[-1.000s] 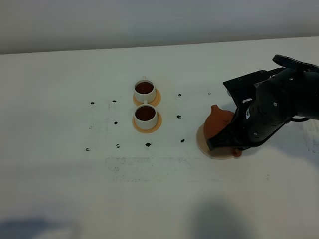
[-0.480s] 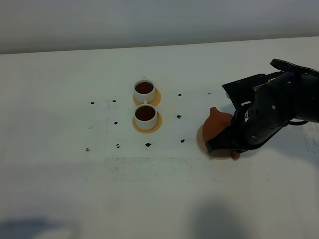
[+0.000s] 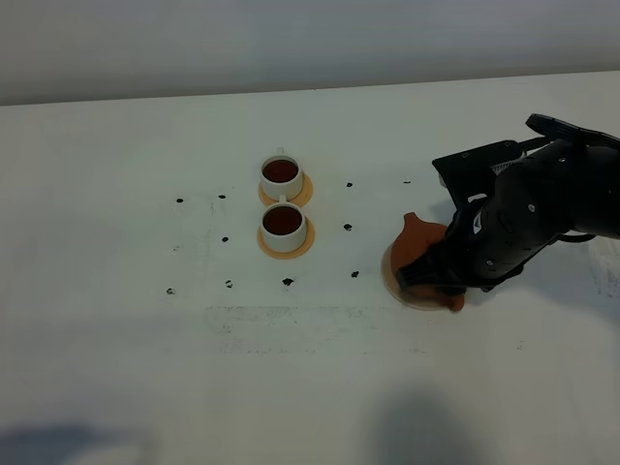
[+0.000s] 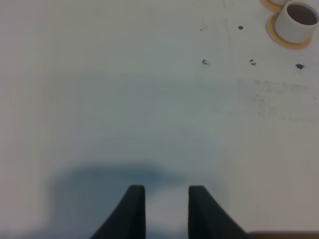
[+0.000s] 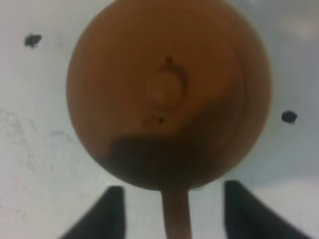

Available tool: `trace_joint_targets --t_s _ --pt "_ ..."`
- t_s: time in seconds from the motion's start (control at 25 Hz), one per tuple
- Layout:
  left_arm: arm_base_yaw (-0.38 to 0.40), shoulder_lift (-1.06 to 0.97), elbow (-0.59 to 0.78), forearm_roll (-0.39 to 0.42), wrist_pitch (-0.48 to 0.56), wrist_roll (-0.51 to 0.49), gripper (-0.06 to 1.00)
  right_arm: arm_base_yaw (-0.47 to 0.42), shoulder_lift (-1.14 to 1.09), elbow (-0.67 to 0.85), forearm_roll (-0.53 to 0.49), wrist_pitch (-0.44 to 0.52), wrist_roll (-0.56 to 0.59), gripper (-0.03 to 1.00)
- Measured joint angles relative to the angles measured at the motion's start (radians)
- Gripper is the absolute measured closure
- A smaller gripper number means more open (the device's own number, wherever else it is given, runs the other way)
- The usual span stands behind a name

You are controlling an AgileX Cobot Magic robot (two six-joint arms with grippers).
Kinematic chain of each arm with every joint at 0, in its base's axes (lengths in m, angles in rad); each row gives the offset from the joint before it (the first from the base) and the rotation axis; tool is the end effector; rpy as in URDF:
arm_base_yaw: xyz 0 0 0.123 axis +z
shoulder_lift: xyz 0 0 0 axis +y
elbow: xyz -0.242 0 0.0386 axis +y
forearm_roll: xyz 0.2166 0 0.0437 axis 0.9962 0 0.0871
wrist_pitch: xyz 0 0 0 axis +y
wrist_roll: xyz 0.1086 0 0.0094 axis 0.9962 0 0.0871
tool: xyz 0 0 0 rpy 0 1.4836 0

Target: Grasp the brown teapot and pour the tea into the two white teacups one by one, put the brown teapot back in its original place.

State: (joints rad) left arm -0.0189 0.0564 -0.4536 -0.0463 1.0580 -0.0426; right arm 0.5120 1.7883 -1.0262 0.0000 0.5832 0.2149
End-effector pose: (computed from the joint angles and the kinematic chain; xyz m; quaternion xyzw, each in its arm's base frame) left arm 0.0348 -0.0051 0.2401 -0.0107 0.8780 -0.0378 0.4771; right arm 0.2704 0.1520 0.1293 -0.1462 0.9769 0.0554 0.1455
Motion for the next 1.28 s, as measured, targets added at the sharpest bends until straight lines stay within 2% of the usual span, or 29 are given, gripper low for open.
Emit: trace_joint_targets --t_s 0.08,0.16,0.32,0.64,1.0,1.28 --pt "0.0 0.0 0.0 0.0 0.0 0.0 0.74 0.0 -0.011 0.0 -0.006 0.004 0.0 0.43" --pt "0.0 0.0 0.0 0.0 0.0 0.0 0.74 0.0 -0.052 0.0 -0.016 0.009 0.0 0.39" --pt "0.0 0.0 0.0 0.0 0.0 0.0 0.74 -0.024 -0.183 0.0 -0.047 0.043 0.005 0.42" --pt "0.0 0.0 0.0 0.0 0.0 0.0 0.74 -0.107 -0.462 0.0 -0.19 0.294 0.067 0.51" --pt "0.0 0.0 0.0 0.0 0.0 0.0 0.74 -0.2 -0.785 0.001 -0.218 0.585 0.07 0.51" --pt "0.0 0.0 0.0 0.0 0.0 0.0 0.74 -0.2 -1.038 0.103 -0.215 0.632 0.054 0.52"
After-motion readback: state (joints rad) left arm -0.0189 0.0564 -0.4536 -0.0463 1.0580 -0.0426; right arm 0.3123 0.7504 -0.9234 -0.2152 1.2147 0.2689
